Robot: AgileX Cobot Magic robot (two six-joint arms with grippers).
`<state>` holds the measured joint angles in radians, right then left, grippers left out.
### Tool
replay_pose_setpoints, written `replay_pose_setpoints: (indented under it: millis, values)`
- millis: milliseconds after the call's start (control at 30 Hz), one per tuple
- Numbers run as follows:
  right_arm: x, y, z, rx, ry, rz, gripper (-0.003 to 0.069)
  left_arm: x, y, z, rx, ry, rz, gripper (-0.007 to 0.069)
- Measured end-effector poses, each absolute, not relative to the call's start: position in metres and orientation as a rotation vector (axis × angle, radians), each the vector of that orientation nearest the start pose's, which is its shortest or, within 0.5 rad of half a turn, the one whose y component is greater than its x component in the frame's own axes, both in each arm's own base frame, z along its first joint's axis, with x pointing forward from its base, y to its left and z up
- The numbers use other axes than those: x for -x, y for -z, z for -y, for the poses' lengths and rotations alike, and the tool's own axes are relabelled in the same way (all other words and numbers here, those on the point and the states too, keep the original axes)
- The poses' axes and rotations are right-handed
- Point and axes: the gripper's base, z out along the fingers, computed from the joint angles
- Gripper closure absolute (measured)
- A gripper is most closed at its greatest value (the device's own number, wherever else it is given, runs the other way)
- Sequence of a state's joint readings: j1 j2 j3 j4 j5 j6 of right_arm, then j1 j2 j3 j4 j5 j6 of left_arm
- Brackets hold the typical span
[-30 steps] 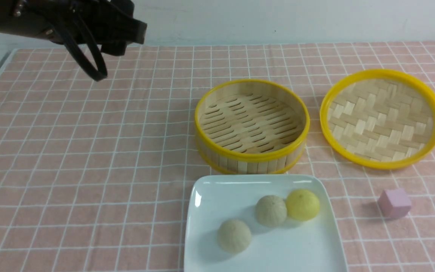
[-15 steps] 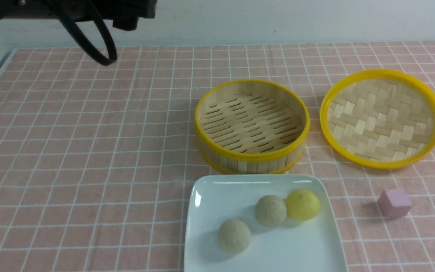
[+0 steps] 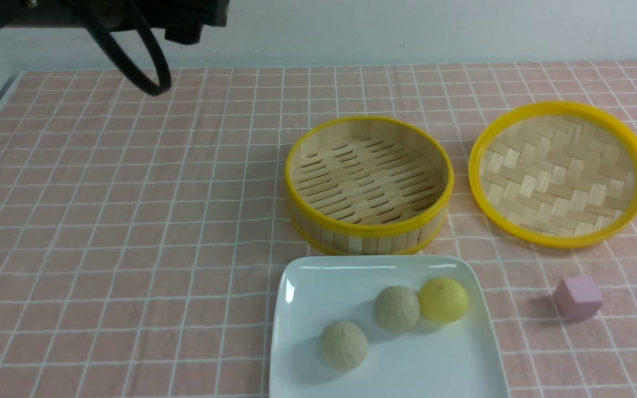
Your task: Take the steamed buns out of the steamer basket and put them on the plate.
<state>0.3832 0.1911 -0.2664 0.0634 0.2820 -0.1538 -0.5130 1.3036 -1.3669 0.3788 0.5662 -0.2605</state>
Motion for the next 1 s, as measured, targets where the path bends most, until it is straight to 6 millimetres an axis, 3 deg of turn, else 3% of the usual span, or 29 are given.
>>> replay_pose_setpoints:
  millis: [500,1000]
  values:
    - [-0.062,-0.233,-0.024,0.509,-0.126,-1.767,0.0174,-0.262,-0.432,0.127,-0.425,0.109,-1.897,0.0049]
    - [-0.061,-0.231,-0.023,0.516,-0.123,-1.793,0.0174,-0.262,-0.432,0.127,-0.425,0.109,-1.897,0.0088]
